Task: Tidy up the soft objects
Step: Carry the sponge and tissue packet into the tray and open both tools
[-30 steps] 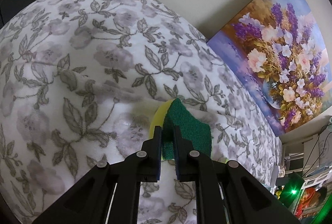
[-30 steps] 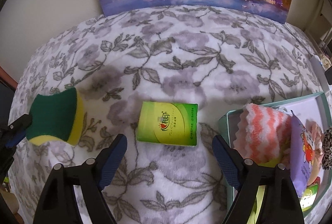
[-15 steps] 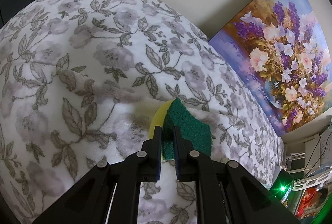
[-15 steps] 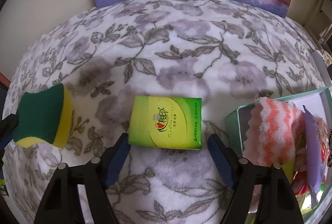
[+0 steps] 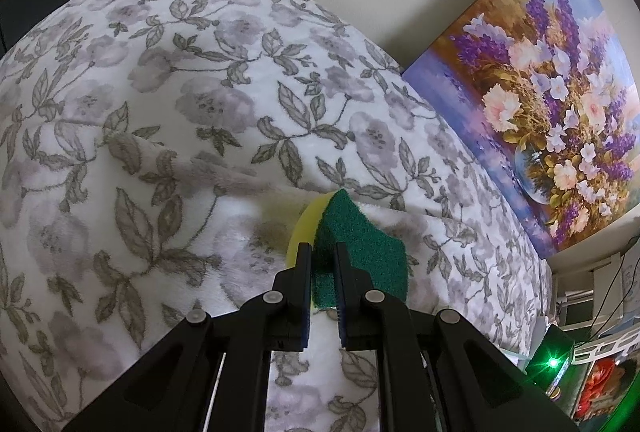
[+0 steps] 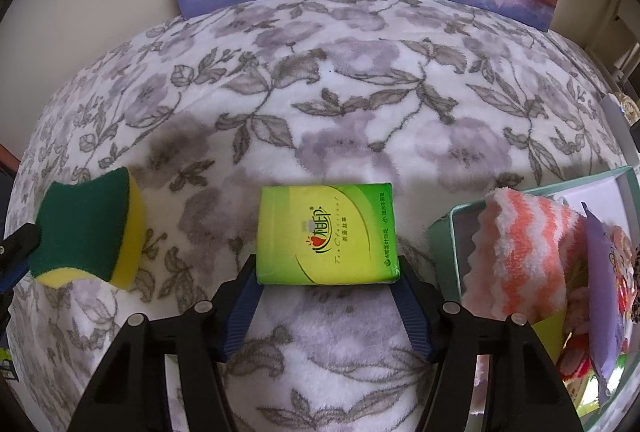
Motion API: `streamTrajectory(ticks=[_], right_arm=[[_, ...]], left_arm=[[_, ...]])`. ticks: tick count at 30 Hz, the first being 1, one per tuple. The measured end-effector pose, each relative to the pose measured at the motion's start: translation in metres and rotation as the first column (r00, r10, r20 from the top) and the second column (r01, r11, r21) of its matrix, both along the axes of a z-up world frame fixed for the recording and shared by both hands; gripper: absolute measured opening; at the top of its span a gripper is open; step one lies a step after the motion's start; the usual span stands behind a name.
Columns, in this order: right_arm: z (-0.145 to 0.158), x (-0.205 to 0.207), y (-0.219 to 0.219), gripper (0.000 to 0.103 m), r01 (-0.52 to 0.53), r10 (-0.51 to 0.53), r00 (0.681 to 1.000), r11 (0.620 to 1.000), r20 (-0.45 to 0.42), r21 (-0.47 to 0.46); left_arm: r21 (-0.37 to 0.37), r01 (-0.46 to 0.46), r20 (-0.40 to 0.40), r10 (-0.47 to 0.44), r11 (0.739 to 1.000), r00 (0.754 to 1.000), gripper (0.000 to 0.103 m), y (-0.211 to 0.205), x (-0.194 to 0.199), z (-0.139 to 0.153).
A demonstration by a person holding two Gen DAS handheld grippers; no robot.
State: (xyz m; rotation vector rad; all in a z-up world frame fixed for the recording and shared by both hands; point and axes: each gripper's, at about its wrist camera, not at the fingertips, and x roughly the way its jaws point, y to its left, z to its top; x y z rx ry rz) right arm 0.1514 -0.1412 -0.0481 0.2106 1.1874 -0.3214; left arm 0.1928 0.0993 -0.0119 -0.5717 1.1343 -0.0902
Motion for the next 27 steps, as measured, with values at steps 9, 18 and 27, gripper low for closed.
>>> streamTrajectory(ticks=[9, 18, 27], right_arm=[[0.020, -0.011, -0.002, 0.066, 0.005, -0.005, 1.000, 1.000, -0.003, -0.004], [0.055, -0.031, 0.005, 0.066, -0.017, 0.017, 1.000, 1.000, 0.016, -0.014], [0.080, -0.060, 0.002, 0.066, -0.017, 0.018, 1.000, 0.998, 0.020, -0.062]], left_arm=[[0.002, 0.022, 0.026, -0.022, 1.000, 0.999, 0.010, -0.006, -0.009, 0.019], [0.007, 0.039, 0.065, -0.039, 0.999, 0.997, 0.010, -0.011, -0.029, 0.046], [0.025, 0.036, 0.095, -0.038, 0.999, 0.995, 0.010, -0.006, -0.052, 0.065]])
